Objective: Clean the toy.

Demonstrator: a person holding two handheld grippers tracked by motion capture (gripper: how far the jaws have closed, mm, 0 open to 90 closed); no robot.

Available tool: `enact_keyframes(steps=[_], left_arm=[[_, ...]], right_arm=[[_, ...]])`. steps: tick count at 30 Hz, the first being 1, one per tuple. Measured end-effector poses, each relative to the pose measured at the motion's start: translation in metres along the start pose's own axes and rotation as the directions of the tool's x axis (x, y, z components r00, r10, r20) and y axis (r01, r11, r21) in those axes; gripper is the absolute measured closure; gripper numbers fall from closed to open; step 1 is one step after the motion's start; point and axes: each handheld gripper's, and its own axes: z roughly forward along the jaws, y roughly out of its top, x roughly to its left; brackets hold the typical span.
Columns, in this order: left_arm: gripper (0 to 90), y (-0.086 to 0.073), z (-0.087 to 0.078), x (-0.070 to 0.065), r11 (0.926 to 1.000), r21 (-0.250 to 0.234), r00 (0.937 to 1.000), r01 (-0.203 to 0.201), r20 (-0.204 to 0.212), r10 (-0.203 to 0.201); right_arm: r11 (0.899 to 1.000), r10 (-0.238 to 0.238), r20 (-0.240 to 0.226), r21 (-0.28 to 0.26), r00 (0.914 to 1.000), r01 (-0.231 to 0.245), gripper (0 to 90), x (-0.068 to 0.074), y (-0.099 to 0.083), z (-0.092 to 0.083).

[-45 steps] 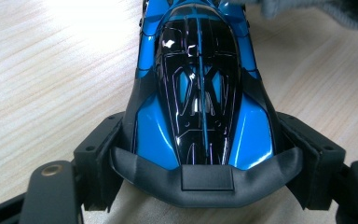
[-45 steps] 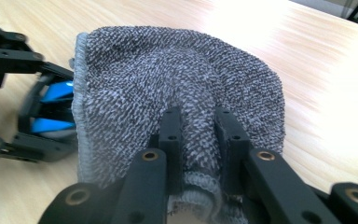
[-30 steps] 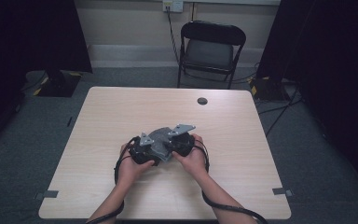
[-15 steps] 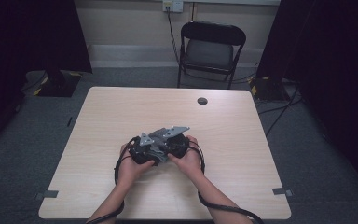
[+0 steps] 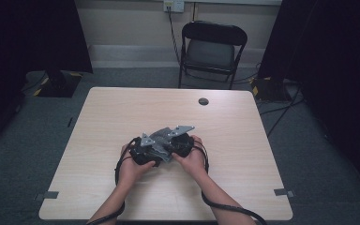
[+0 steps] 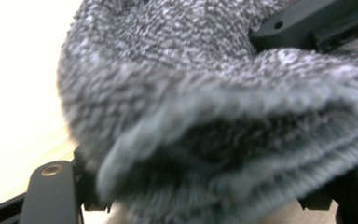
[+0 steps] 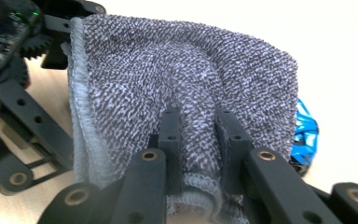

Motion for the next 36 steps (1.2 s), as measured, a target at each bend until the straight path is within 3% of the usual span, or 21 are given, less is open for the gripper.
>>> enact_keyframes(steps=[9, 36], left_arm=[[24.2, 0.000, 0.000, 0.000, 1.0000, -0.001, 1.0000, 0.006, 0.003, -0.006], [24.2, 0.000, 0.000, 0.000, 1.0000, -0.001, 1.0000, 0.006, 0.003, -0.006]], right_arm=[[0.999, 0.036, 0.013, -0.002, 0.9993, -0.036, 74.9, -0.008, -0.004, -0.001], [0.997, 0.081, 0.066, 0.010, 0.9945, -0.082, 74.9, -0.028, -0.005, 0.000]])
